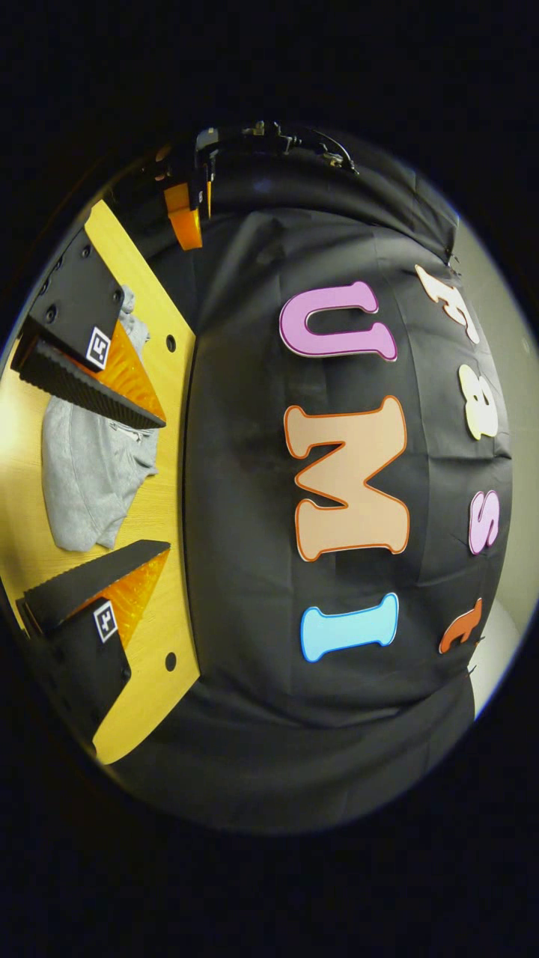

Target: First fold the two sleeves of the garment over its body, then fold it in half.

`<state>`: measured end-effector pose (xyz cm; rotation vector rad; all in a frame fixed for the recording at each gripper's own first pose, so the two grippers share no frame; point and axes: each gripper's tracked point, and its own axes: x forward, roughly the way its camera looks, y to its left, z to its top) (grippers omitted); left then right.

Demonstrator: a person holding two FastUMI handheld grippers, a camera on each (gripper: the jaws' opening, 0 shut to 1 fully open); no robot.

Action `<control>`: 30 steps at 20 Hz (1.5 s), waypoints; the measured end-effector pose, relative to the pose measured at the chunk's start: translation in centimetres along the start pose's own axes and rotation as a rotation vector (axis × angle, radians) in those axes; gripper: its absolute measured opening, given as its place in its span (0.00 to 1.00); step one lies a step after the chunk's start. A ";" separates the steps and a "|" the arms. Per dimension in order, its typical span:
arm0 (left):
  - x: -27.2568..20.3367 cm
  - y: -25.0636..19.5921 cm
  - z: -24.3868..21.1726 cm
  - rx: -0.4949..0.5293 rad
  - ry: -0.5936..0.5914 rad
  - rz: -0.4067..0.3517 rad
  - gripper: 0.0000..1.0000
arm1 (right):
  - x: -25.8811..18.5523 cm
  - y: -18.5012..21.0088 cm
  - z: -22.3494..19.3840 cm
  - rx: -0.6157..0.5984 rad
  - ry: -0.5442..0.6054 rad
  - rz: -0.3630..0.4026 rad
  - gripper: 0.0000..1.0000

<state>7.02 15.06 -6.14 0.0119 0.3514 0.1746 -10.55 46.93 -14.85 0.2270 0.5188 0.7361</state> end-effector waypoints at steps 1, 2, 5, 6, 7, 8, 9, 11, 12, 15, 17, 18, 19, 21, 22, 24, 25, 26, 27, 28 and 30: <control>-0.1 -0.2 -0.1 0.012 0.002 -0.005 0.98 | 0.1 -0.1 -0.1 0.005 0.002 -0.005 0.96; -0.2 -0.3 -0.1 0.028 0.001 -0.010 0.97 | 0.0 -0.4 -0.4 0.012 0.009 -0.011 0.96; -0.3 -1.2 0.2 0.075 -0.010 -0.029 0.97 | -0.1 -0.9 -1.1 0.039 0.031 -0.027 0.96; -0.4 -1.4 0.3 0.086 -0.013 -0.037 1.00 | -0.1 -1.1 -1.1 0.046 0.030 -0.033 0.96; -0.4 -1.8 0.4 0.092 -0.014 -0.046 0.97 | 0.0 -1.3 -1.0 0.051 0.026 -0.036 0.96; -0.5 -2.1 0.5 0.097 -0.015 -0.051 0.98 | -0.1 -1.3 -0.9 0.054 0.019 -0.039 0.96; -0.4 -2.3 0.7 0.105 -0.017 -0.054 0.97 | -0.1 -1.5 -0.6 0.056 0.012 -0.042 0.96; -0.5 -2.5 1.3 0.134 -0.032 -0.057 0.98 | -0.1 -1.9 -0.3 0.066 -0.002 -0.053 0.96; -0.5 -2.6 1.7 0.149 -0.044 -0.059 0.98 | 0.0 -2.1 -0.1 0.071 -0.006 -0.058 0.96; -0.7 -3.0 2.5 0.175 -0.069 -0.074 0.96 | -0.2 -2.5 0.4 0.091 -0.022 -0.072 0.96; -0.6 -3.5 2.1 0.181 -0.053 -0.089 0.97 | -0.5 -2.8 1.1 0.089 -0.047 -0.084 0.96; -0.5 -3.7 2.0 0.180 -0.050 -0.094 0.97 | -0.6 -3.1 1.2 0.080 -0.058 -0.091 0.96; -0.5 -3.9 2.1 0.175 -0.050 -0.098 0.97 | -0.7 -3.2 1.4 0.072 -0.065 -0.096 0.96; -0.4 -4.4 1.9 0.164 -0.044 -0.110 0.97 | -0.9 -3.5 1.2 0.065 -0.062 -0.102 0.96; -0.4 -4.6 1.6 0.159 -0.038 -0.117 0.97 | -1.0 -3.6 1.1 0.064 -0.059 -0.106 0.96; -0.3 -4.5 1.5 0.150 -0.034 -0.120 0.97 | -1.0 -3.7 1.0 0.064 -0.058 -0.112 0.96; -0.2 -4.3 1.5 0.146 -0.035 -0.117 0.97 | -1.0 -3.7 1.1 0.062 -0.059 -0.115 0.96; -0.2 -4.1 1.4 0.143 -0.035 -0.115 0.98 | -1.1 -3.7 1.2 0.061 -0.061 -0.117 0.96; -0.2 -3.6 1.3 0.136 -0.031 -0.111 0.98 | -1.2 -3.4 1.2 0.059 -0.066 -0.116 0.96; -0.2 -3.3 1.2 0.130 -0.032 -0.109 0.97 | -1.3 -3.2 1.3 0.053 -0.069 -0.115 0.96; -0.3 -3.0 1.2 0.124 -0.033 -0.110 0.98 | -1.4 -3.0 1.5 0.041 -0.079 -0.114 0.96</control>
